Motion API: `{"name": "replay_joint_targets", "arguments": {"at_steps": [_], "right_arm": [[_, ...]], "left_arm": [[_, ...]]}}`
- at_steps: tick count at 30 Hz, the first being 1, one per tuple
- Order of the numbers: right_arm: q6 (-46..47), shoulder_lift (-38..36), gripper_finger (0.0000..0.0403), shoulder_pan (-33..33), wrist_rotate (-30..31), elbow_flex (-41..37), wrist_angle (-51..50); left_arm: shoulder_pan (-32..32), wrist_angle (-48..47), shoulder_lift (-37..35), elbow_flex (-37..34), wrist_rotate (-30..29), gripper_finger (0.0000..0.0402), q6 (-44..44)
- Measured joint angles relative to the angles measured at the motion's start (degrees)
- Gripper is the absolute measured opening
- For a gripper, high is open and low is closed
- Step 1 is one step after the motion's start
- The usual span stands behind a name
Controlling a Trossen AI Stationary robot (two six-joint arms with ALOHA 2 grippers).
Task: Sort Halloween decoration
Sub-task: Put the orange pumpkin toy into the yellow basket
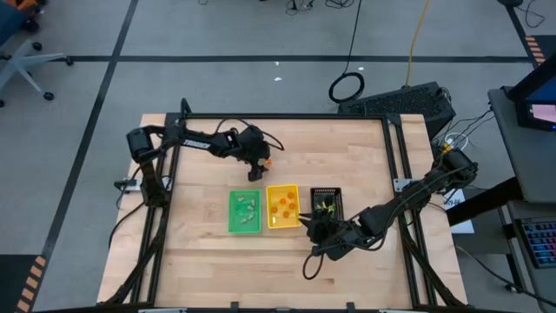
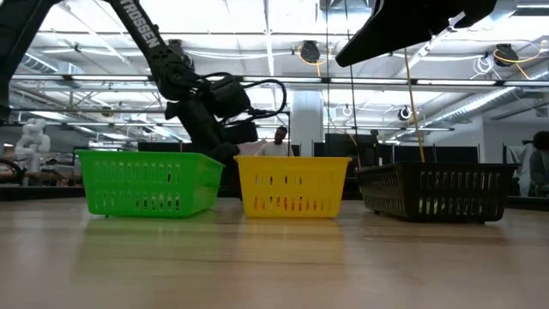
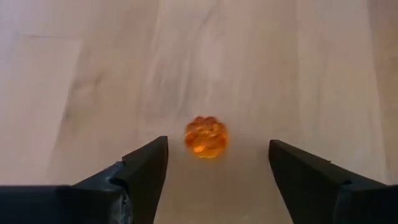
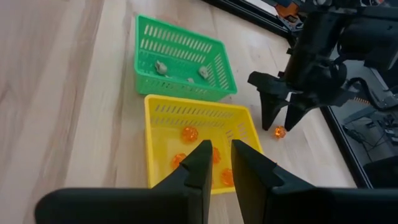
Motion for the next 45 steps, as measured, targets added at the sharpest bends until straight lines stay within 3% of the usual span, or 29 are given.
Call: {"name": "replay_joint_targets", "arguments": {"at_steps": [14, 33, 45], "right_arm": [[-1.19, 0.0, 0.0047, 0.0, 0.03, 0.0, -0.01], [-1.08, 0.0, 0.0047, -0.02, 0.03, 0.0, 0.27], [-1.08, 0.0, 0.0047, -0.02, 0.03, 0.0, 0.27]], "left_arm": [[-1.91, 1.77, 0.65, 0.0, -1.07, 0.0214, -1.5], [-1.95, 1.73, 0.65, 0.0, -1.38, 0.0086, -1.4], [-1.95, 1.75, 0.65, 0.0, -1.37, 0.0075, -1.03]]}}
